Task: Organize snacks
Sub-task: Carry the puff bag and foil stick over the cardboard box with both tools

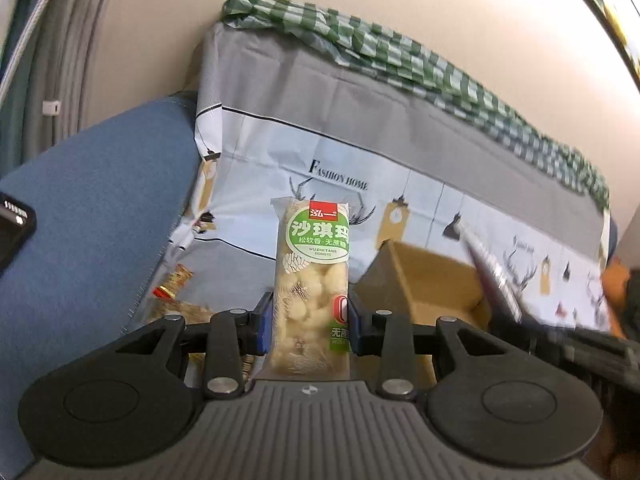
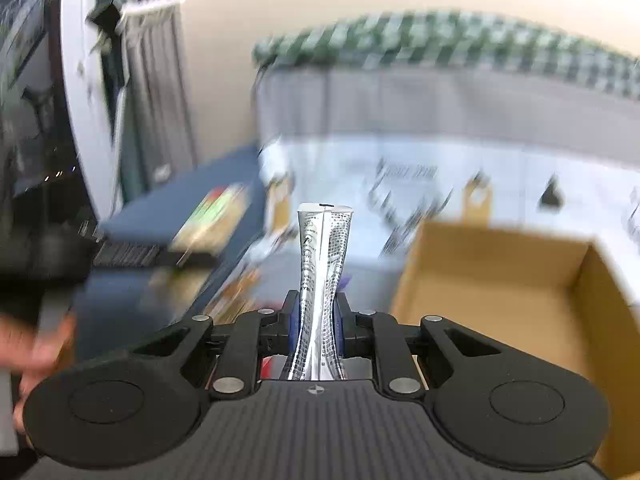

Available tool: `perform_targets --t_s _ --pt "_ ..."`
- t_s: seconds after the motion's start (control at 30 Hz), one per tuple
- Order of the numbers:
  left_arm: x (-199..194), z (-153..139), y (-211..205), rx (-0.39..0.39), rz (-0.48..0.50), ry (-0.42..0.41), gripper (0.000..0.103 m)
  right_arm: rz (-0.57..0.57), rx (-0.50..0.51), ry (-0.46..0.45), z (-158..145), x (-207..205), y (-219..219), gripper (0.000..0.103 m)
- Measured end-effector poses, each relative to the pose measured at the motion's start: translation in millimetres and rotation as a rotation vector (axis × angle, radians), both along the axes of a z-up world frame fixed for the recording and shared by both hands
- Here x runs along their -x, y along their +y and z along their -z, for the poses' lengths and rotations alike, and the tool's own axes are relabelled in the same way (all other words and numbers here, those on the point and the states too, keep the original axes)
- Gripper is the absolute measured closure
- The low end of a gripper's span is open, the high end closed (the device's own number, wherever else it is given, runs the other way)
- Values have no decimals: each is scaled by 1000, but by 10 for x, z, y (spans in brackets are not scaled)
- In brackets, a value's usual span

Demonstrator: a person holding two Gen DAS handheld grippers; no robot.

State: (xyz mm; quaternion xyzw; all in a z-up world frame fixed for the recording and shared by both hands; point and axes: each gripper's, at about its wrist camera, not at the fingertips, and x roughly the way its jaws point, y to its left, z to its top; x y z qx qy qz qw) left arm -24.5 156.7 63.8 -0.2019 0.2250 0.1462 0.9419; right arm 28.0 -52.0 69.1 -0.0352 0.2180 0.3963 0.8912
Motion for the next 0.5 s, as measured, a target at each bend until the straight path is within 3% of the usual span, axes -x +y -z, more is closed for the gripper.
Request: perform_targets --t_s 0.13,0.3,0.4,0.5 --pt "-113 35 -289 -18 54 -2 63 80 -49 -61 23 -273 -238 86" --pt "-404 189 -571 -57 157 23 63 177 -11 40 351 -552 -432 86" --pt "-519 206 -715 -76 208 -11 63 186 16 -33 318 -558 -504 86" --pt "-579 213 -867 -107 252 -43 63 213 37 -49 342 -579 -602 86"
